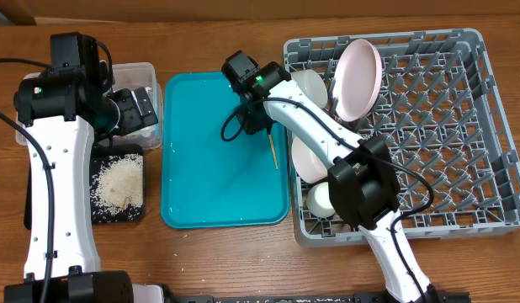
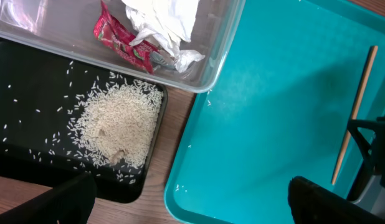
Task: Sort waste into correct bins and load items into the dishwasher
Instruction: 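Lower the right gripper onto the remaining chopstick and close on it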
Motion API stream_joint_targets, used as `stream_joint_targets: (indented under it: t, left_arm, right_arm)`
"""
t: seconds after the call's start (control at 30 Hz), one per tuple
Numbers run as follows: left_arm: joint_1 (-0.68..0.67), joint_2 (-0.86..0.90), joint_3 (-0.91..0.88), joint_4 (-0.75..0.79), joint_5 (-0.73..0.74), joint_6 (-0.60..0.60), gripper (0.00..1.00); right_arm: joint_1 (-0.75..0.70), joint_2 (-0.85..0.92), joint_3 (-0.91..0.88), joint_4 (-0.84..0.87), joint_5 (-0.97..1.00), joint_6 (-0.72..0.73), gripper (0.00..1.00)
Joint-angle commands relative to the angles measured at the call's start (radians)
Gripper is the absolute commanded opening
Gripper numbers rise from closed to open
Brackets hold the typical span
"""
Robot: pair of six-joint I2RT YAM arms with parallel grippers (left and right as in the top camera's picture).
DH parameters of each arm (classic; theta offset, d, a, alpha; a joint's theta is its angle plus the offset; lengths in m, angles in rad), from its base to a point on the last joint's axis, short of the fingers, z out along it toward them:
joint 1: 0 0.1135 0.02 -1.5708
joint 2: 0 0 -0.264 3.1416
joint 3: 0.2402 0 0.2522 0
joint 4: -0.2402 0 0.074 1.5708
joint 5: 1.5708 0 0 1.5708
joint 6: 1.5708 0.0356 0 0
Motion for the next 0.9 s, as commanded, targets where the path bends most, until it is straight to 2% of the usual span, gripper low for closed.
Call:
stream_joint_targets:
  t: [0.0, 0.3, 0.57, 0.87]
  left_arm:
    - [0.004, -0.002, 0.011, 0.001, -0.010, 0.009, 1.00]
    - [0.004, -0.002, 0.011, 0.001, -0.010, 0.009, 1.00]
    - [0.004, -0.002, 0.011, 0.001, -0.010, 0.009, 1.00]
    - [0.004, -0.002, 0.011, 0.001, -0.010, 0.009, 1.00]
  right_arm:
    - [0.003, -0.003, -0.001, 0.035, 0.000, -0.064, 0.45]
    - [-0.004, 0.032, -0.011, 0.103, 0.003, -0.088, 0.48]
    - [-0.009, 0.101, -0.011, 0.103, 0.116, -0.042, 0.51]
    - [-0.010, 0.133, -0.011, 0.053, 0.040, -0.015, 0.52]
